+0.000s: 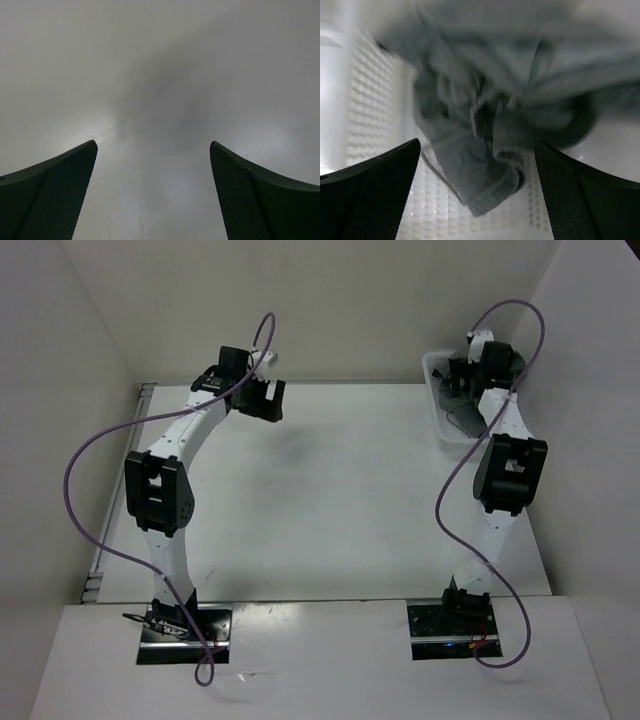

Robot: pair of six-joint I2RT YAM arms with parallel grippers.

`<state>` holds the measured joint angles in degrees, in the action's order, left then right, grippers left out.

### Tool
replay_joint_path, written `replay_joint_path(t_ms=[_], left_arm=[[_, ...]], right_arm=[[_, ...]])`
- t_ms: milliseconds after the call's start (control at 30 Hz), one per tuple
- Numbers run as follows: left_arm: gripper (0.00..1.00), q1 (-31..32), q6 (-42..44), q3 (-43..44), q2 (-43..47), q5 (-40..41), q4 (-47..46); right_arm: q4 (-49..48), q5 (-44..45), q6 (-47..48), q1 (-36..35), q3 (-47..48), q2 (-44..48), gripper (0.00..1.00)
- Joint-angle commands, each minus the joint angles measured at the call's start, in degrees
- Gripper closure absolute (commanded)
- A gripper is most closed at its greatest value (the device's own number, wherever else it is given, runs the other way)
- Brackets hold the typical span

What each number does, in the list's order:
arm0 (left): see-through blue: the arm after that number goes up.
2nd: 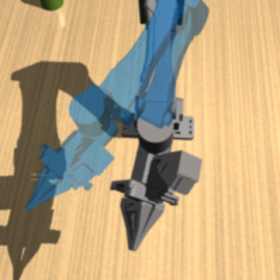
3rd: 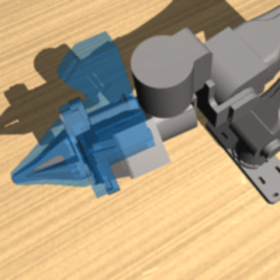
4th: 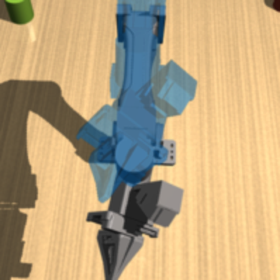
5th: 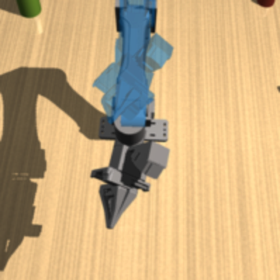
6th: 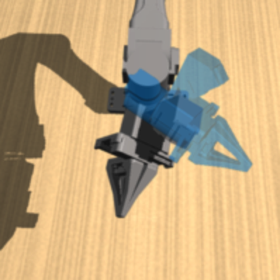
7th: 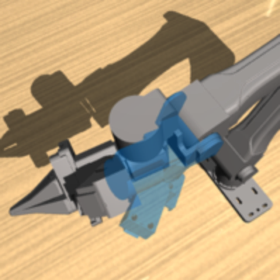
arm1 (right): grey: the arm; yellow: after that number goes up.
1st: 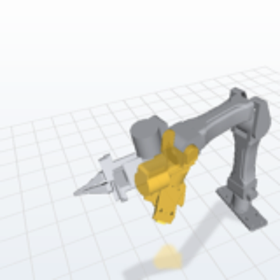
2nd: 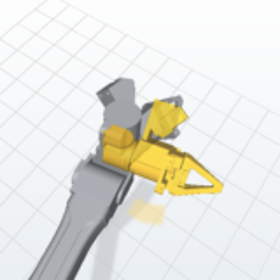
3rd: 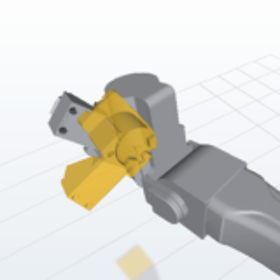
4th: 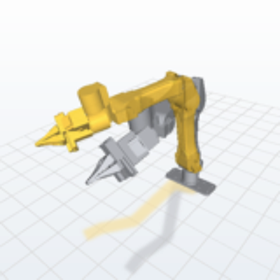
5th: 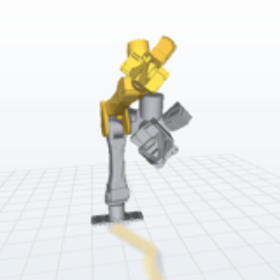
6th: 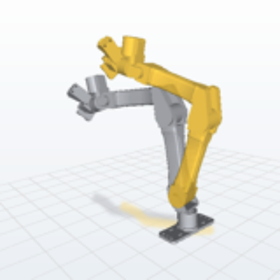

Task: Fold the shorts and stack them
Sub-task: Grab the shorts from the pile

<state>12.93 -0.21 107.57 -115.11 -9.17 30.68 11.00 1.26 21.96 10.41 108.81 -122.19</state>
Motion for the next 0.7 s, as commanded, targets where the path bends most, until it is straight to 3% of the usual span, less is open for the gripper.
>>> replay_joint_path(t_ms=[0, 433, 467, 533, 567, 600, 633, 667], left_arm=[[0.0, 0.2, 0.2, 3.7, 0.7, -8.6, 7.6], [0.0, 1.3, 0.2, 1.6, -2.3, -3.4, 9.1], [0.0, 1.3, 0.2, 1.6, -2.3, -3.4, 9.1], [0.0, 1.9, 0.2, 1.6, -2.8, -2.1, 9.1], [0.0, 1.9, 0.2, 1.6, -2.8, -2.1, 9.1], [0.0, 2.4, 0.2, 2.1, -2.8, -2.1, 9.1], [0.0, 2.5, 0.2, 2.1, -2.8, -1.4, 9.1], [0.0, 2.5, 0.2, 2.1, -2.8, -0.9, 8.6]], right_arm=[[4.2, 3.9, -4.7, 0.7, 4.3, -3.5, 0.01], [-3.1, 17.3, 0.5, 1.2, 11.1, -20.1, 0.01], [-2.2, 16.8, 0.5, 1.2, 11.9, -20.8, 0.06], [-0.8, 14.0, 0.5, 1.2, 12.9, -21.9, 0.29], [-0.3, 13.3, 0.5, 1.2, 13.5, -21.9, 0.67], [0.2, 13.2, 1.1, 0.7, 13.5, -21.9, 0.85], [0.2, 13.2, 1.1, 0.1, 13.5, -21.2, 0.97], [0.2, 13.2, -0.1, 0.1, 13.5, -19.6, 1.0]])
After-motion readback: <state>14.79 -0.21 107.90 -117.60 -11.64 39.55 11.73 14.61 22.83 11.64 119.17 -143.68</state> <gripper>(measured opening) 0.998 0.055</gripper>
